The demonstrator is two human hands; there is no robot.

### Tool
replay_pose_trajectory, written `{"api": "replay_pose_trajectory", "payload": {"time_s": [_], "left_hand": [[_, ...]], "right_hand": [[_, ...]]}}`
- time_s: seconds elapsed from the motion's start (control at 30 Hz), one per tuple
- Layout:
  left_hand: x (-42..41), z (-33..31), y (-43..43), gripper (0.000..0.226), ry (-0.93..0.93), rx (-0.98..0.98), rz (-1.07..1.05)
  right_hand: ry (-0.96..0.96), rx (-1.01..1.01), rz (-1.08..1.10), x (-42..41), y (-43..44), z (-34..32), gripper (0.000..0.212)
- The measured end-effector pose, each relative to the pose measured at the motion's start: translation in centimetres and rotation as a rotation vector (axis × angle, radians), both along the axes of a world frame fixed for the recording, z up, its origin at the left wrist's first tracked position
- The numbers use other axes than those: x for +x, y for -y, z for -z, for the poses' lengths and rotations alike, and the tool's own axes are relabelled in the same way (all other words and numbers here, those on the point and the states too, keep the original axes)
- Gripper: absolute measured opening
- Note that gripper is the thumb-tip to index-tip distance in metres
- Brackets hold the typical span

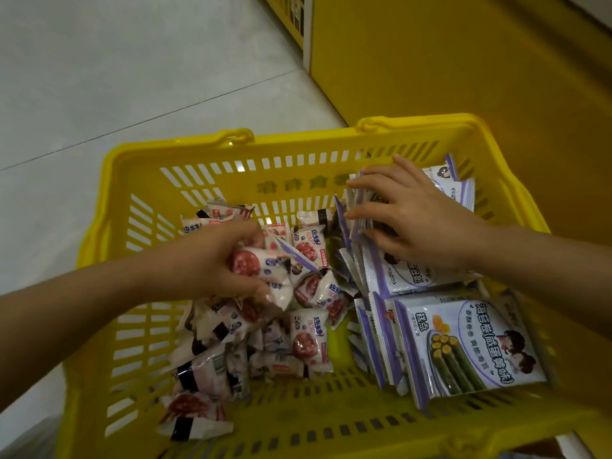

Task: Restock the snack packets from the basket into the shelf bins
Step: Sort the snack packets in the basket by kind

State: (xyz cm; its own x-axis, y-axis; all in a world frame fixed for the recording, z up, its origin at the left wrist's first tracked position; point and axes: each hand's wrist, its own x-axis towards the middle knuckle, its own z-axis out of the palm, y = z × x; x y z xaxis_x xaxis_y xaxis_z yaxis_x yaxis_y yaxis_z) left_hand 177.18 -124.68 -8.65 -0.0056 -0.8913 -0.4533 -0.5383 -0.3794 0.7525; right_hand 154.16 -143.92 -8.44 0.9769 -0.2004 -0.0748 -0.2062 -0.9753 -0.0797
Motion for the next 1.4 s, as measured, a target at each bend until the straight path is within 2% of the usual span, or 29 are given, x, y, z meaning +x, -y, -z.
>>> {"api": "replay_pose_trajectory", "payload": {"time_s": [0.13,0.23,0.33,0.43,0.53,0.7,0.87,0.97,1.03,1.1,1.23,1.4], "left_hand": [[2.5,-1.7,-1.0,0.038,0.135,-0.144,-0.117],[4.1,-2.1,-1.9,0.044,0.380,-0.229,-0.095],[4.4,-2.5,-2.8,0.049,0.540,-0.311,-0.036],[5.1,-3.2,-3.8,0.055,0.730,-0.404,-0.017],[5.0,-3.3,-4.4,0.059,0.890,-0.410,0.086],[4.9,-2.7,-4.1,0.057,1.090,-0.275,0.200],[4.7,-2.2,-3.6,0.060,1.177,-0.196,0.229],[4.7,-2.0,-3.4,0.060,1.180,-0.175,0.212],[4.7,-2.0,-3.3,0.059,1.175,-0.167,0.196],[4.6,-2.0,-3.3,0.057,1.157,-0.180,0.176],[4.7,-1.8,-3.6,0.053,1.124,-0.218,0.146],[4.9,-1.6,-3.6,0.053,1.102,-0.196,0.143]], "right_hand": [[0.035,0.033,-0.079,2.0,-1.6,-0.1,0.032],[-0.002,0.071,-0.165,3.4,-3.0,0.4,0.031],[-0.108,0.099,-0.189,4.3,-3.8,1.6,0.034],[-0.280,-0.007,-0.194,5.1,-3.8,2.6,0.039],[-0.398,-0.122,-0.180,5.2,-2.7,2.8,0.040],[-0.457,-0.206,-0.215,3.2,-0.6,2.0,0.040],[-0.502,-0.123,-0.189,3.5,-0.7,0.4,0.037],[-0.334,0.005,-0.182,6.0,-2.9,0.4,0.038],[-0.269,0.161,-0.171,7.9,-5.2,1.3,0.042],[-0.340,0.291,-0.127,9.6,-7.5,3.1,0.049],[-0.556,0.314,-0.029,11.6,-9.4,6.9,0.063],[-0.541,0.322,0.051,11.6,-7.8,8.0,0.074]]}}
